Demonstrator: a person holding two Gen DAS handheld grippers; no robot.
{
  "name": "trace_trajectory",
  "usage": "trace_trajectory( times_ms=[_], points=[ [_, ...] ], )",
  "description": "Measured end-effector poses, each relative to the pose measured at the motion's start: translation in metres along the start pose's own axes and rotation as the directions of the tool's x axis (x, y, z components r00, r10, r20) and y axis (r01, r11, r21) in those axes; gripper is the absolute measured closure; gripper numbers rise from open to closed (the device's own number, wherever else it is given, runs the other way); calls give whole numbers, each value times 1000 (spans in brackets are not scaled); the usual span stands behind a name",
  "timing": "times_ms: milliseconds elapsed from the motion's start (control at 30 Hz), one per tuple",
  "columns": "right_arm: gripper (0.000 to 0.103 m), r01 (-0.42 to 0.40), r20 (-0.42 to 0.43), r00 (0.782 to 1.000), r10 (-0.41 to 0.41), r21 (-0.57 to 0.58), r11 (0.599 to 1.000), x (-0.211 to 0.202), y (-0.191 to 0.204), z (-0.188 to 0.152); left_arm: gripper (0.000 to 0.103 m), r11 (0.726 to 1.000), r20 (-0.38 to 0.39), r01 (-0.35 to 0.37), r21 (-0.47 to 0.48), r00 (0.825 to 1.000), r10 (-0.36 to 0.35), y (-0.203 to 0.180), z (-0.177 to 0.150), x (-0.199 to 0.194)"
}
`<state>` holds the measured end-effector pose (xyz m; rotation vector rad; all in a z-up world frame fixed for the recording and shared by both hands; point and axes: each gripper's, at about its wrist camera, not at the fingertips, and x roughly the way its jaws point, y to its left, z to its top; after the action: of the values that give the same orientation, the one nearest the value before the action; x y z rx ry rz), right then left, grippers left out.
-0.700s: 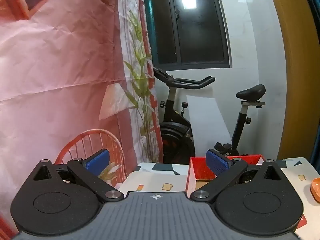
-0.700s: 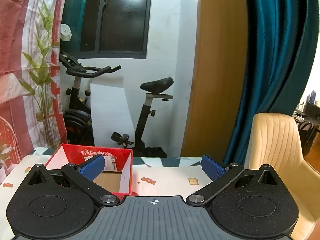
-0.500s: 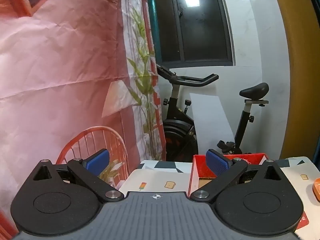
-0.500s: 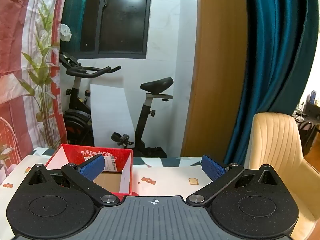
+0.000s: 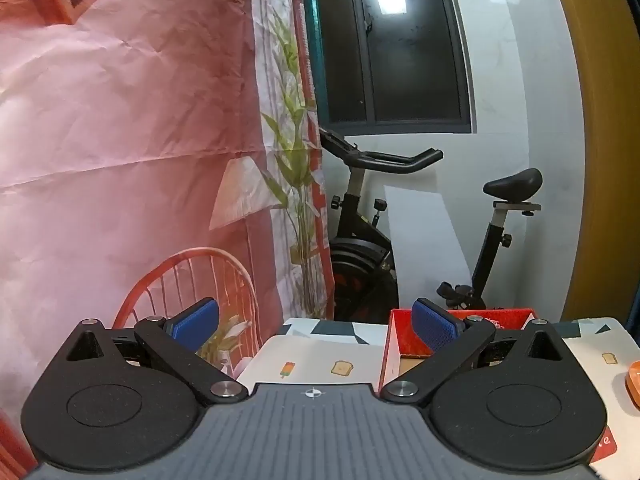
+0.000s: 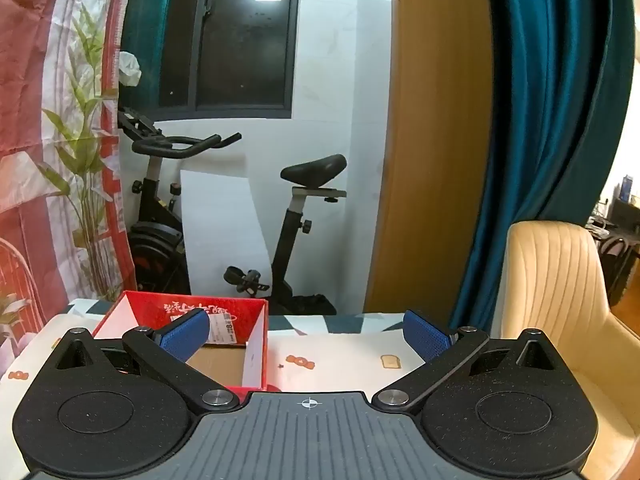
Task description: Organize soft objects
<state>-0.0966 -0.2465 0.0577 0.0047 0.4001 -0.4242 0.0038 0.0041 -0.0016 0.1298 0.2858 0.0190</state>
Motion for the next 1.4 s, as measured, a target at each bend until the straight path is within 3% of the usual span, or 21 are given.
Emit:
trace_trajectory(
  times_ms=[1400],
  points=[
    [0,-8,-13,1000,8,-1,1000,-3,3,-1,0,1000,-1,6,9,1000,-6,0,-1,-3]
  ],
)
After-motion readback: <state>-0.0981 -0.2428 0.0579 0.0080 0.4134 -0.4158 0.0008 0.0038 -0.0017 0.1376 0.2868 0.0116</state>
